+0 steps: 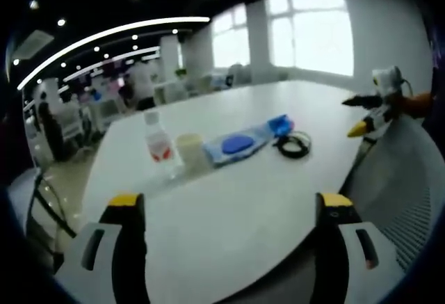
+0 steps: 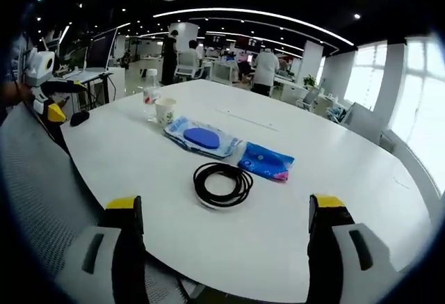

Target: Arrange the tabletop items into an orderly group along one side of the table until the central work area is clear of visible clutter.

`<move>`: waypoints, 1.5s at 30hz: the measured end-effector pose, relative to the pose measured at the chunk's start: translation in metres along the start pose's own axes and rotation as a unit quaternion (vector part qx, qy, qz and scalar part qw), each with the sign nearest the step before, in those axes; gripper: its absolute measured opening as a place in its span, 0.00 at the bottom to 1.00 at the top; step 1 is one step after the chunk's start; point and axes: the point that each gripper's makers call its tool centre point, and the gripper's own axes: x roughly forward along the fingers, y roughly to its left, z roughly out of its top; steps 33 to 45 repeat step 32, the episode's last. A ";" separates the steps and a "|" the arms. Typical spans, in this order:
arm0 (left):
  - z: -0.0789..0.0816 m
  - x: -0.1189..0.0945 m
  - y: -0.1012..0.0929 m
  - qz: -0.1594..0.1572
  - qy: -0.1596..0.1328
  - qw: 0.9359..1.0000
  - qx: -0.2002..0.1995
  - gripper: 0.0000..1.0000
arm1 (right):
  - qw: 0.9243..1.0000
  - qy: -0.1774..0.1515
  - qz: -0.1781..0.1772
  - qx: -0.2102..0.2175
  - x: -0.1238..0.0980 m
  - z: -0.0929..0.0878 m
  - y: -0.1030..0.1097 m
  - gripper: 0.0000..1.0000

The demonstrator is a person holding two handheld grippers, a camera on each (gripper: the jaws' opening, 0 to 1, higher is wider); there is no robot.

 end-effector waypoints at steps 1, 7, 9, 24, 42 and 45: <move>0.000 0.000 0.000 0.001 0.000 1.000 0.000 0.99 | 1.000 0.000 0.002 0.001 0.000 0.000 0.001 0.99; 0.001 0.000 0.003 0.004 -0.004 1.000 -0.002 0.99 | 1.000 0.004 0.006 0.015 0.002 -0.002 0.002 0.99; 0.002 0.000 0.004 0.006 -0.006 1.000 -0.002 0.99 | 1.000 0.004 0.005 0.016 0.002 -0.003 0.001 1.00; 0.001 0.001 0.006 0.009 -0.006 1.000 -0.003 0.98 | 1.000 0.010 0.004 0.024 0.003 -0.004 0.001 1.00; 0.002 0.001 0.010 0.017 -0.008 1.000 -0.008 0.97 | 1.000 0.011 0.013 0.011 0.003 -0.003 0.004 1.00; 0.002 0.001 0.010 0.017 -0.008 1.000 -0.008 0.97 | 1.000 0.011 0.013 0.011 0.003 -0.003 0.004 1.00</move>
